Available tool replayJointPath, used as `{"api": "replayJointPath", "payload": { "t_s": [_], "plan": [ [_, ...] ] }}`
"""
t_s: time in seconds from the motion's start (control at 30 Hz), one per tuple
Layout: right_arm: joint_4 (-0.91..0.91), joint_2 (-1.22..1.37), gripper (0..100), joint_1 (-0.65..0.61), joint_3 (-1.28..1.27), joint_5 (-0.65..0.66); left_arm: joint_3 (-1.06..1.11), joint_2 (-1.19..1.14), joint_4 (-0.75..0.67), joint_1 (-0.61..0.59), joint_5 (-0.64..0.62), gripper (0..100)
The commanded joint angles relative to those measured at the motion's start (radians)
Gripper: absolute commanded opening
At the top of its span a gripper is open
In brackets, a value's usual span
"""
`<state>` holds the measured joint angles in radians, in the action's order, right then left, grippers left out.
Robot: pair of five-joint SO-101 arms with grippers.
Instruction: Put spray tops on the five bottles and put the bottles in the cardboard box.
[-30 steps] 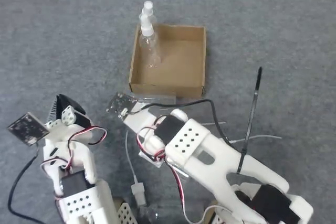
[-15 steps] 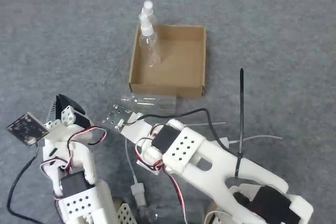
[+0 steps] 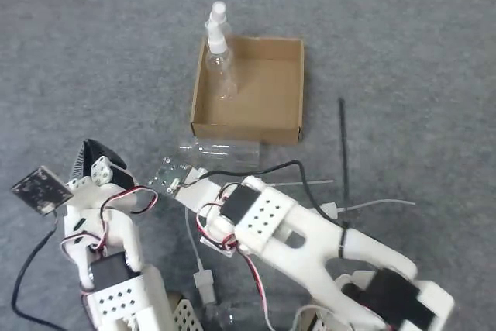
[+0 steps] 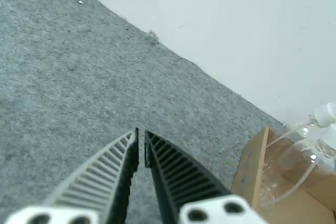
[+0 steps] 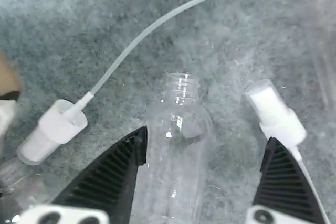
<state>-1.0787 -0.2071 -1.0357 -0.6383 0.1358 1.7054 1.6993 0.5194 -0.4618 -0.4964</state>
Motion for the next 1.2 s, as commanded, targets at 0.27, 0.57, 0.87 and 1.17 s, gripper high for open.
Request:
{"api": "replayJointPath", "payload": {
  "t_s": [0.27, 0.57, 0.87, 1.17],
  "plan": [
    [0.025, 0.094, 29.6, -0.002, 0.049, 0.028, -0.015, 0.015, -0.037, -0.003, 0.005, 1],
    [0.024, 0.101, 29.6, -0.001, 0.049, 0.021, -0.015, 0.015, -0.037, -0.003, 0.006, 1],
    [0.018, 0.102, 28.6, 0.001, 0.049, 0.02, -0.015, 0.015, -0.035, -0.003, 0.006, 1],
    [0.002, 0.093, 3.6, 0.001, 0.071, 0.025, -0.015, 0.015, -0.035, -0.003, 0.006, 1]
  ]
}}
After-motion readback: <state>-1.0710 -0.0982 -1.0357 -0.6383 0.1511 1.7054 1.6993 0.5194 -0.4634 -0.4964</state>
